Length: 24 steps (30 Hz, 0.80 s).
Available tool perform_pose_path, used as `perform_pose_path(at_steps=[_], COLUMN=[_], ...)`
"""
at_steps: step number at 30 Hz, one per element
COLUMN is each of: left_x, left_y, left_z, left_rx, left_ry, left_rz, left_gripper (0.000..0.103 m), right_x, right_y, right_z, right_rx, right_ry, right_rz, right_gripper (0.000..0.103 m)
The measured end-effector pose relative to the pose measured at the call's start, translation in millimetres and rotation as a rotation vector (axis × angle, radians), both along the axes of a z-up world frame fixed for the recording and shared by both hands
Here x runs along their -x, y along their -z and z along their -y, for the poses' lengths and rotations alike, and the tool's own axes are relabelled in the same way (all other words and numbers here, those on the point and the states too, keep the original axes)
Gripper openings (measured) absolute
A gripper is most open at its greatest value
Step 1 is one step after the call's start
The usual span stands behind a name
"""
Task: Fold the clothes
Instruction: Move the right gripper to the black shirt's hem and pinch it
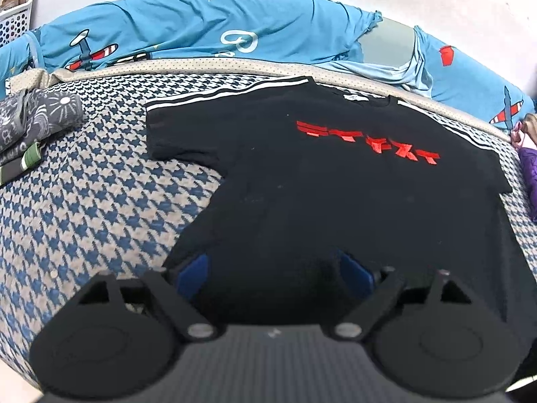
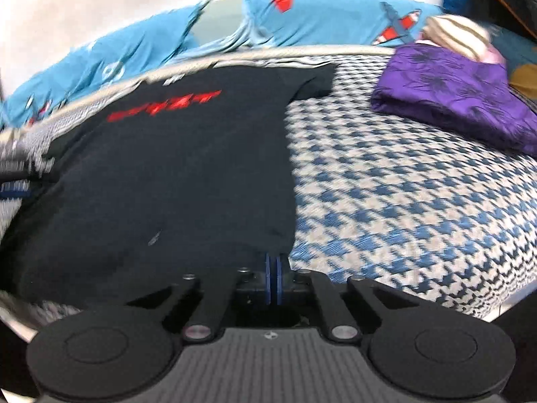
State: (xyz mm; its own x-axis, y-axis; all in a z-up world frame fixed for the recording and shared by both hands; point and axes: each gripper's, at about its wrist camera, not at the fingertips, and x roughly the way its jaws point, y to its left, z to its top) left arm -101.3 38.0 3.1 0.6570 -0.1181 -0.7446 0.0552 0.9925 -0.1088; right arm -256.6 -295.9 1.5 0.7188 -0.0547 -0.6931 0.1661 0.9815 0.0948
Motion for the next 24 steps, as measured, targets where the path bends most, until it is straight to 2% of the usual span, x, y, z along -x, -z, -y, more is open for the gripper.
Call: perform_pose_path(at_steps=[4, 8, 12, 19, 24], left_x=[0.2, 1.6, 7.4, 22.6, 30.3], left_y=[2.7, 5.1, 3.4, -0.9, -2.0], left_z=[-1.5, -2.2, -5.3, -4.5, -0.8], left_rx=[-0.013, -0.036, -0.036, -0.011, 0.007], left_ry=[-0.004, -0.008, -0.017, -0.014, 0.000], left_rz=[-0.010, -0.016, -0.006, 0.020, 0.022], left_gripper=[0.089, 0.091, 0.095, 0.095, 0.096], right_x=[6.9, 2.5, 2.4, 10.6, 13.5], right_y=[-11.2, -6.5, -9.3, -14.5, -8.5], right_z=[9.0, 12.6, 18.5, 9.1, -4.7], right_rx=[-0.003, -0.016, -0.073, -0.074, -0.077], right_ry=[0.064, 0.076, 0.093, 0.016, -0.067], right_rz=[0.060, -0.007, -0.002, 0.030, -0.026], right_gripper=[0.004, 0.002, 0.003, 0.005, 0.006])
